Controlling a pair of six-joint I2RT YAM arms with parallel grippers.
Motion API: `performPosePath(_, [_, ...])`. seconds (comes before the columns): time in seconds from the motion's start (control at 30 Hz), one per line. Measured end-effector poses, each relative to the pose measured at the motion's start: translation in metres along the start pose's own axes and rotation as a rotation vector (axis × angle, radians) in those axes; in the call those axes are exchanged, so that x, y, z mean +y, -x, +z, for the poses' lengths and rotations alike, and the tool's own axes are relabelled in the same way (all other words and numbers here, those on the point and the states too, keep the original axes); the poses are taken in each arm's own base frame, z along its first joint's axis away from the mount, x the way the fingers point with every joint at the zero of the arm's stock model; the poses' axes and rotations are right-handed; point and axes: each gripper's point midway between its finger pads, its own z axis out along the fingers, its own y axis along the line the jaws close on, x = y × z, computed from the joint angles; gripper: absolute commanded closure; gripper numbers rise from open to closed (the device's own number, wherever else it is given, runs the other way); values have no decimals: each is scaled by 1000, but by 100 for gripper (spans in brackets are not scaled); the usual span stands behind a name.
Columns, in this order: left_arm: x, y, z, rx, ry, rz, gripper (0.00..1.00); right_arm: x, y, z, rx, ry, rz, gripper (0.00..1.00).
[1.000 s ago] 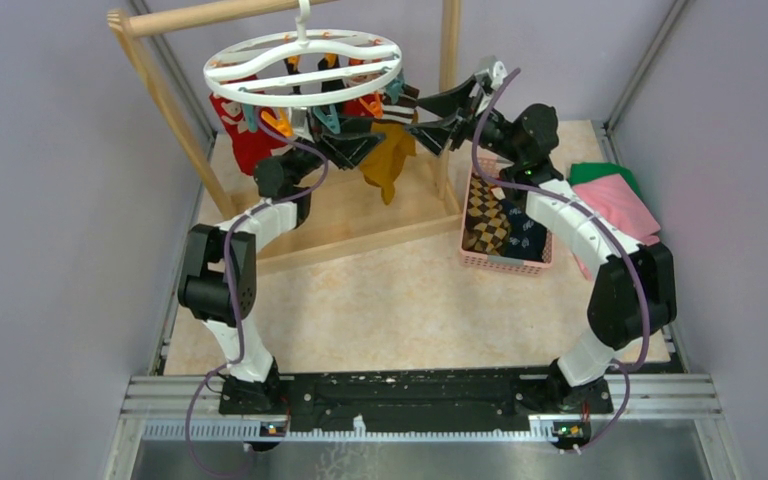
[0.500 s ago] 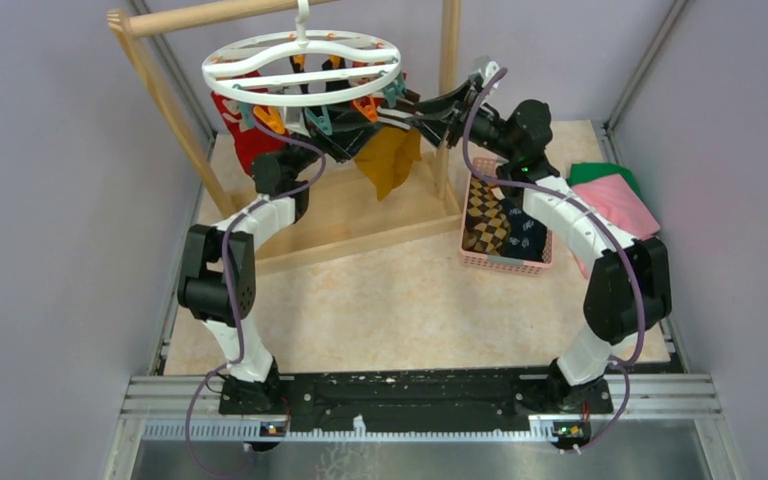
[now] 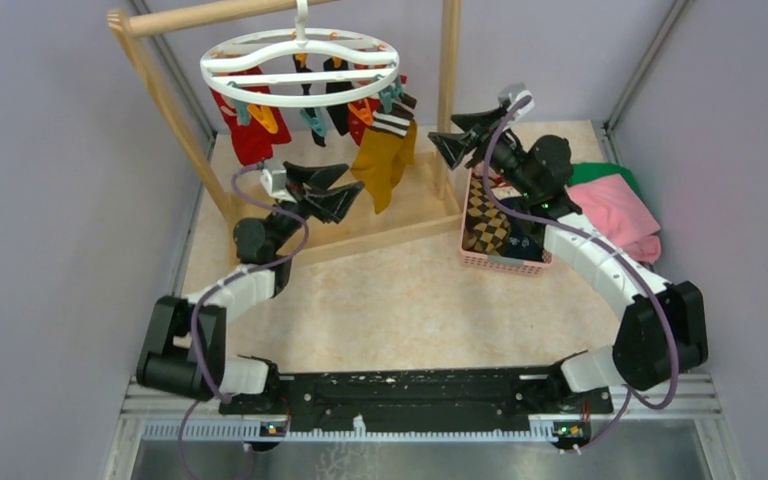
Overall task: Clip the socks to the hanger
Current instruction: Pick up the sock from the bin.
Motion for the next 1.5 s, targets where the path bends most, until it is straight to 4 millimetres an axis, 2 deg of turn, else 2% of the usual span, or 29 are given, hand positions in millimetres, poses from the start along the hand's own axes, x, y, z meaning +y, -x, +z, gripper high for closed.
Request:
performPosePath(0.03, [-4,3,-6,-2,16,8,21,-1,-2,-4,2,-17,4,20])
performPosePath(0.07, [-7,4,-12,-2,33,12,16,-2,-6,-9,7,-34,10,5])
performPosePath(0.1, [-11,5,-20,4,57,9,12,-4,-11,-15,16,-56,19,2])
performPosePath(0.13, [-15,5,-27,8,71,13,4,-5,-16,-21,24,-75,30,1])
performPosePath(0.17, [-20,4,-35,16,87,9,2,-7,-22,-27,34,-100,41,1])
performPosePath(0.3, [-40,10,-64,31,155,-6,1,-20,-44,-54,84,-237,105,1])
performPosePath(0.43, [-62,28,-80,13,166,1,1,-34,-44,-77,91,-389,159,1])
performPosePath(0.53, [-73,29,-87,32,165,-13,1,-45,-35,-93,64,-507,196,1])
performPosePath(0.63, [-70,11,-91,115,180,-71,1,-59,-35,-110,60,-634,228,1])
performPosePath(0.73, [-63,-15,-95,230,212,-161,1,-74,-54,-129,114,-781,246,1])
performPosePath(0.87, [-54,-39,-98,342,254,-243,1,-86,-74,-152,175,-920,250,1])
performPosePath(1.07, [-48,-58,-107,413,303,-306,1,-96,-87,-172,194,-1025,235,3])
performPosePath(1.17, [-47,-59,-108,398,311,-320,5,-100,-96,-180,212,-1053,219,10])
performPosePath(1.23, [-46,-67,-114,383,323,-343,6,-105,-106,-183,240,-1072,216,13])
performPosePath(1.43, [-36,-126,-149,393,414,-520,7,-131,-163,-201,393,-1153,268,33])
performPosePath(1.5, [-32,-143,-157,419,455,-583,9,-137,-176,-208,429,-1171,286,45])
